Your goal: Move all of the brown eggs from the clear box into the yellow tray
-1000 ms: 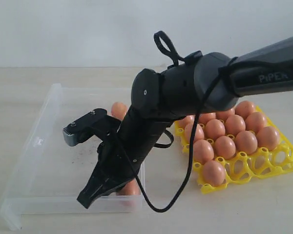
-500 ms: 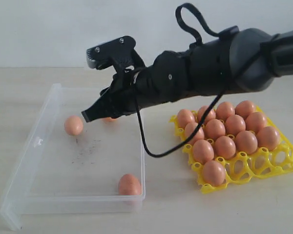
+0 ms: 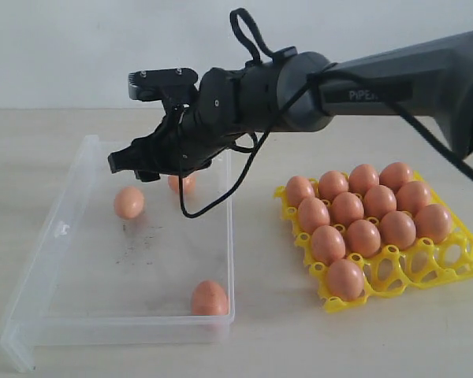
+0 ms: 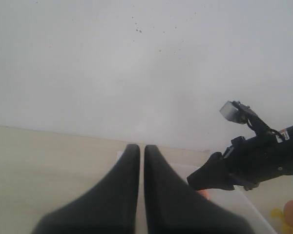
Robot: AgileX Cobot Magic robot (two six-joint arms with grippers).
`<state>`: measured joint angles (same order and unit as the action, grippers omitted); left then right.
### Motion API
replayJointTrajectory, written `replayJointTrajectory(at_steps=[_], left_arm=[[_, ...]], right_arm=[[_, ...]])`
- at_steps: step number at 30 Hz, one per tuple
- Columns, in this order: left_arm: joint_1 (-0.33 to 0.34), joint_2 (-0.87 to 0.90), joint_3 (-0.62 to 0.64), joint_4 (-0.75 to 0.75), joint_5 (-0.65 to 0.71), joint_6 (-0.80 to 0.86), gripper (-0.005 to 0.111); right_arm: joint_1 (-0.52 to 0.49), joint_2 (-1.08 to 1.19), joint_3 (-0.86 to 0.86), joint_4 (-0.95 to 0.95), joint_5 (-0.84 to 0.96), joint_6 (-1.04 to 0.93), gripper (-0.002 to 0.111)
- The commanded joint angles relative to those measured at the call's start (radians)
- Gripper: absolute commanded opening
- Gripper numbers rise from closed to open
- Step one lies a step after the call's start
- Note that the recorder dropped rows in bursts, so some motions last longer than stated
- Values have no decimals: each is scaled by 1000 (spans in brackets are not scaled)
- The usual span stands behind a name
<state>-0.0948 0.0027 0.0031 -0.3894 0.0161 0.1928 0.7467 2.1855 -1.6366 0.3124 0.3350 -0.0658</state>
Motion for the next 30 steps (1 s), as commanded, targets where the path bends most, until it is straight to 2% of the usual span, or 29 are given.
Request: replayJointTrajectory(at_steps=[1, 7, 10, 24, 30], left_arm=[[-8, -3, -3, -11, -16, -7, 4], [-8, -3, -3, -11, -16, -7, 4], [-8, -3, -3, -11, -16, -7, 4], [-8, -3, -3, -11, -16, -7, 4], [-8, -3, -3, -11, -16, -7, 4]], right_arm=[[-10, 47, -41, -107, 22, 100, 54], [-28, 51, -41, -522, 60, 484, 54], [-36, 51, -41, -591, 107, 549, 54], [-80, 65, -41, -612, 240, 636, 54], [-89, 101, -41, -612, 237, 696, 54]])
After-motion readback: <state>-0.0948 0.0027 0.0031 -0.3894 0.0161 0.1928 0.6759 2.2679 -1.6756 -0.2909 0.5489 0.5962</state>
